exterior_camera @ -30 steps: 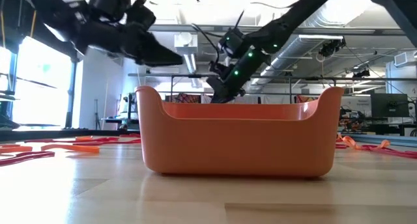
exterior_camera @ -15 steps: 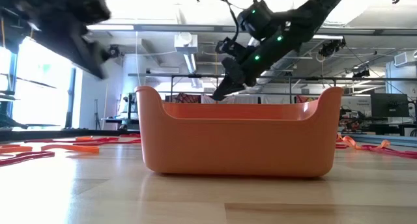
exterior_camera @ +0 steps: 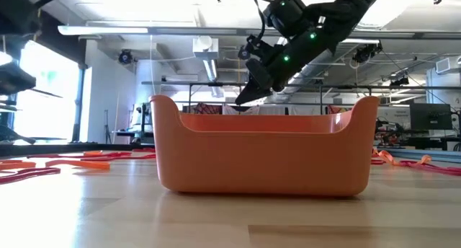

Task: Sort rubber bands into baskets
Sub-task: Put the blue rubber band into the blue bin

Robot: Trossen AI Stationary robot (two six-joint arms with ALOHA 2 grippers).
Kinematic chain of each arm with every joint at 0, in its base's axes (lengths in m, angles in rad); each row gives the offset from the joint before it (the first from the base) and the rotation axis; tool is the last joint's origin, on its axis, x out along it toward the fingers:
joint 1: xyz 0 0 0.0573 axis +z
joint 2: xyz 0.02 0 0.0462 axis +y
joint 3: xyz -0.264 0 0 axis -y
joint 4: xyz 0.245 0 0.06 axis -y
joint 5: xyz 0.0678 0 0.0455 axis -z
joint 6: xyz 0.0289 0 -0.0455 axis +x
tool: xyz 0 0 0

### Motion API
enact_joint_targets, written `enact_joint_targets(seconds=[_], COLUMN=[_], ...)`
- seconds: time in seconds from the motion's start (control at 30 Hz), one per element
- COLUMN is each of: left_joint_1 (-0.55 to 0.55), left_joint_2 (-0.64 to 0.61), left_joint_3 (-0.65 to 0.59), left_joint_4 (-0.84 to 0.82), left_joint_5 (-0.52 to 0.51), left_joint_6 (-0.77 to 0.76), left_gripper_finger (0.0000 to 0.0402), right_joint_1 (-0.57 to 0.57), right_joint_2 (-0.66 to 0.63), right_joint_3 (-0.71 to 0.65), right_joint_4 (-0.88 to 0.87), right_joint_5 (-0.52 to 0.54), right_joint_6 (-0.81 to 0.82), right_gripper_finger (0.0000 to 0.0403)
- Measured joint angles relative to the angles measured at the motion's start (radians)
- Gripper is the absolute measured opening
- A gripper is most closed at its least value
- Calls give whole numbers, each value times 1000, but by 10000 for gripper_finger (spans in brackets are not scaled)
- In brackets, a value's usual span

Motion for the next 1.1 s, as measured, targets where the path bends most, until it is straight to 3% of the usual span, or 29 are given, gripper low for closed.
enact_joint_targets(seconds=[0.27,0.5,0.7,0.9,1.1], left_joint_1=[-80,-109,-116,-115,-116], left_joint_2=[172,209,249,260,265], left_joint_3=[0,1,6,19,86], left_joint_4=[111,155,135,101,-24], left_joint_5=[-4,-4,-6,-12,7], left_joint_6=[-42,-44,-34,-40,0], left_gripper_finger=[134,178,181,131,19], right_joint_1=[0,0,0,0,0], right_joint_2=[0,1,1,1,1], right_joint_3=[0,0,0,0,0], right_joint_4=[-5,-5,-4,-4,-1], right_joint_5=[0,-1,-1,-1,14], right_joint_6=[0,0,0,0,-8], right_gripper_finger=[0,0,0,0,0])
